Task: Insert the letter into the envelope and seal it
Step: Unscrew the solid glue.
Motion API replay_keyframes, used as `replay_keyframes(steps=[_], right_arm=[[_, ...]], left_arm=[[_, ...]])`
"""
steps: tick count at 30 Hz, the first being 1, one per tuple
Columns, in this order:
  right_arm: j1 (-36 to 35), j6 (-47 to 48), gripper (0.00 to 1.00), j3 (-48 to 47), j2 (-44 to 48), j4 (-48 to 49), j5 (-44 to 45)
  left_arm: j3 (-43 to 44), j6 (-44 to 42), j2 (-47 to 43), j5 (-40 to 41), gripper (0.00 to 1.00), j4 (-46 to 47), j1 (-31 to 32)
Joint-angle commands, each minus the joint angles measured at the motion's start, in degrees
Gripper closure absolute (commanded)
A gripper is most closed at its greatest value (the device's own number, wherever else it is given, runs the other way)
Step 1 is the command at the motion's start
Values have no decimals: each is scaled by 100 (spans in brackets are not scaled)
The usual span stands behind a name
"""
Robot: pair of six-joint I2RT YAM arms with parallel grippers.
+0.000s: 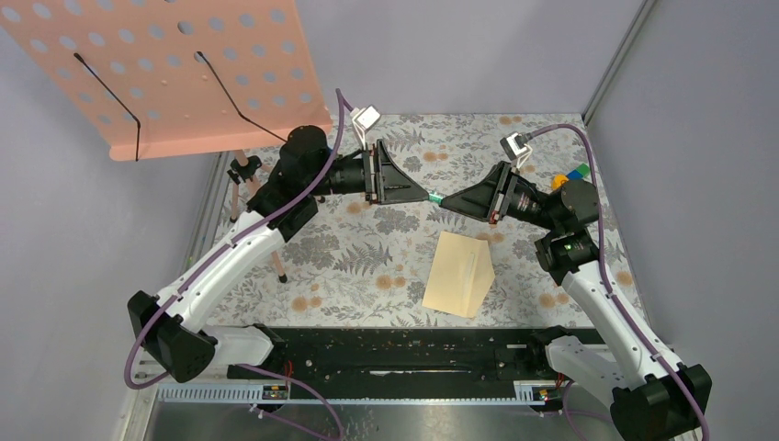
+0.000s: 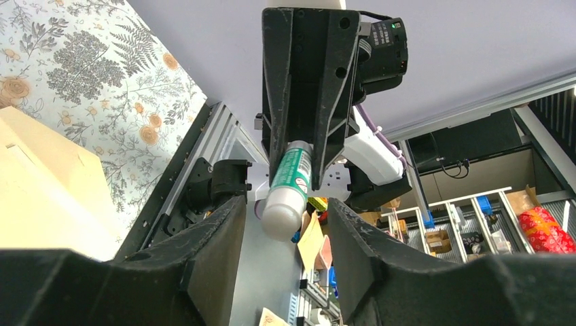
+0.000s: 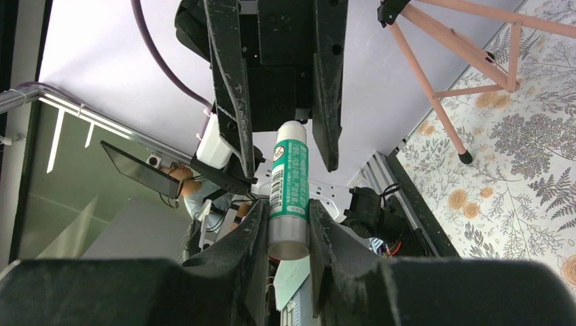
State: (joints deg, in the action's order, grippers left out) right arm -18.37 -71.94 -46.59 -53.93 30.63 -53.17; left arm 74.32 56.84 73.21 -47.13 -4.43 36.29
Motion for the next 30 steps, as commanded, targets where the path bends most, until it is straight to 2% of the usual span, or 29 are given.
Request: replay_keyframes(steps=[1,15,18,20,21,23,24,25,27,30], right_arm=[[7,110,100,-194,24,163,-80],[9,103,100,-219,-32,214,-113],[10,108,100,-215,-38,219,-147],[11,110,100,-206,-46,220,-174],[9,106,100,-203,-60,230,-199],[7,41,100,-206,-92,297,-207],[13,-1,97,-216,-111,323,-203],[14,-44,85,-226,-131,366,-185],[9,-137,71,-265,-164,479,-133],[8,-248,60,-333,-248,653,-131]], left_arm=[[315,-136,-96,38,54,130,47],[305,51,72,74,63,394,147],[285,89,97,75,74,420,148],[286,111,121,93,93,416,145],[266,127,123,111,100,416,142],[202,170,119,135,100,424,148],[153,211,109,141,100,576,145],[126,235,98,136,100,634,149],[116,219,95,144,100,626,145],[107,205,84,154,100,618,146]])
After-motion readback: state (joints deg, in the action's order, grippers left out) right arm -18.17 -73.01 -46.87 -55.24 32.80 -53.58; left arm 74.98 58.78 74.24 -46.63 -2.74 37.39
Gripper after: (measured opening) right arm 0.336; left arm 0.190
